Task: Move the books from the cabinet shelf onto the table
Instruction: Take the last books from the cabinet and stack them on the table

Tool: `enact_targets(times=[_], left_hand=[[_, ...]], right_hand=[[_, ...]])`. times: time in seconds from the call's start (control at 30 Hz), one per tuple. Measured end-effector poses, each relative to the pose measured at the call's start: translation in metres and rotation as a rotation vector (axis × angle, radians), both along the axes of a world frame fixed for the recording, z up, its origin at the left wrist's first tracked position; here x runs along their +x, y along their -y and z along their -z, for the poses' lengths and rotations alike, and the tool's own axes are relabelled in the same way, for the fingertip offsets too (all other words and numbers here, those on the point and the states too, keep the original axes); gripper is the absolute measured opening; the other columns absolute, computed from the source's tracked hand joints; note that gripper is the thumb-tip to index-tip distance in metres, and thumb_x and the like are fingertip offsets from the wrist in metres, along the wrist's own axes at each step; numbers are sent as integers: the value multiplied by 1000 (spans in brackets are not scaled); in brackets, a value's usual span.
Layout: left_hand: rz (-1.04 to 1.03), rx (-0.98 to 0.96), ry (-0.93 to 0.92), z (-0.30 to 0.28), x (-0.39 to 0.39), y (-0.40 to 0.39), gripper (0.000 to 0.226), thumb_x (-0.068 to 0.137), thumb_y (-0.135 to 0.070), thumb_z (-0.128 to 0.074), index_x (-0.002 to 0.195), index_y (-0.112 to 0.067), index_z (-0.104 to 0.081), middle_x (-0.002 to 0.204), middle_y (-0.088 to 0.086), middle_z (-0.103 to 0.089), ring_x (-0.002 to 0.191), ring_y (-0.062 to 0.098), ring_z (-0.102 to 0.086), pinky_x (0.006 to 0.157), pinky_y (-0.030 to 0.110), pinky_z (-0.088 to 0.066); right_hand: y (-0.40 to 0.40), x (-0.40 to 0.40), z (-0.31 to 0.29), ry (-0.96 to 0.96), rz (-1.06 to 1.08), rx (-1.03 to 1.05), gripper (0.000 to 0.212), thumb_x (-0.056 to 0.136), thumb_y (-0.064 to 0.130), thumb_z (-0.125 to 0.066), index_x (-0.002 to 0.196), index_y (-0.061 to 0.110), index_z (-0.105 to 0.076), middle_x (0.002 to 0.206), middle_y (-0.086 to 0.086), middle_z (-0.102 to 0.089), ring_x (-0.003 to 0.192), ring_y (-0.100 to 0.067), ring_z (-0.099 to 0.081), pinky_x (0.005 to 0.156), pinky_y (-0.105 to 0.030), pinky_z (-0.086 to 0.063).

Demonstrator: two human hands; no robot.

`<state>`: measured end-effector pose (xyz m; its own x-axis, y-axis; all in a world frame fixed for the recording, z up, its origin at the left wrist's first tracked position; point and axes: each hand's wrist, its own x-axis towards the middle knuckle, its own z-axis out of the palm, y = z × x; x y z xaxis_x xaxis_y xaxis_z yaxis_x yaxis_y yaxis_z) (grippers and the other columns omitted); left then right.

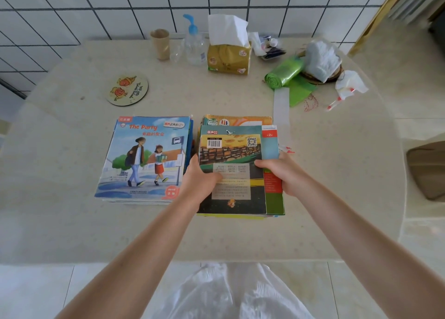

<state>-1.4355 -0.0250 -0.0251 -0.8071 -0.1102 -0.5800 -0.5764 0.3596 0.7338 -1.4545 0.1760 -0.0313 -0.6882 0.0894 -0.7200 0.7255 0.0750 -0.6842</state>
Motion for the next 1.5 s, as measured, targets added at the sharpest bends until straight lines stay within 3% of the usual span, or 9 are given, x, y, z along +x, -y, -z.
enact_targets(times=[0.33,0.83,1.0,1.1,1.23,1.3,1.37,1.43,1.5], left_hand=[[93,-24,-5,4,-3,6,64,83,-19,-71,133,-29,-32,118,-7,-58,108,14,-56,79,31,-48],[34,-72,-16,-2,7,0,52,85,-19,-68,124,-25,-35,113,-6,-55,100,12,-53,60,23,-42],[118,-115,-26,-3,9,2,48,87,-18,-64,121,-25,-32,110,-6,-52,104,16,-53,70,28,-46],[193,-164,-89,-5,14,2,57,87,-19,-64,132,-19,-30,123,2,-51,117,21,-51,86,38,-53],[316,-200,-173,-6,24,1,85,83,-31,-69,147,-28,-13,151,10,-29,144,33,-23,112,59,-31],[382,-239,-200,-13,29,0,94,86,-36,-68,152,-29,-1,162,5,-7,150,31,0,120,56,-9],[464,-282,-288,-22,38,-2,93,90,-34,-64,153,-25,4,163,0,2,150,25,9,121,50,-2],[504,-238,-405,-33,45,-7,83,92,-27,-61,154,-22,-6,162,1,-11,150,23,-3,121,46,-10],[558,-163,-528,-40,56,-18,67,92,-18,-60,149,-20,-25,151,2,-36,142,17,-28,114,32,-28]], right_hand=[[5,7,3,-17,41,-26,19,86,21,-68,103,21,-59,97,-5,-74,87,-21,-72,76,-39,-57],[15,20,-13,-104,6,13,24,87,19,-65,110,20,-58,101,-6,-72,92,-20,-70,85,-43,-56],[21,24,-14,-113,-31,141,51,76,32,-68,122,25,-46,104,-1,-68,93,-16,-68,82,-43,-57],[28,31,-21,-131,-10,250,51,83,32,-62,128,25,-37,109,3,-63,91,-10,-62,69,-29,-53],[32,49,-32,-244,53,406,49,94,22,-54,138,22,-32,121,0,-53,97,-16,-54,56,-19,-40],[34,63,-40,-317,83,481,50,94,19,-55,140,18,-35,125,0,-52,107,-18,-53,66,-21,-45],[33,83,-46,-347,129,544,50,94,18,-56,141,16,-38,136,-3,-52,123,-23,-50,89,-29,-47],[31,107,-47,-393,160,613,51,93,16,-57,140,12,-40,138,-6,-53,129,-24,-48,102,-34,-40],[26,138,-45,-447,212,669,50,90,10,-58,138,8,-43,133,-9,-57,128,-25,-50,105,-36,-39]])
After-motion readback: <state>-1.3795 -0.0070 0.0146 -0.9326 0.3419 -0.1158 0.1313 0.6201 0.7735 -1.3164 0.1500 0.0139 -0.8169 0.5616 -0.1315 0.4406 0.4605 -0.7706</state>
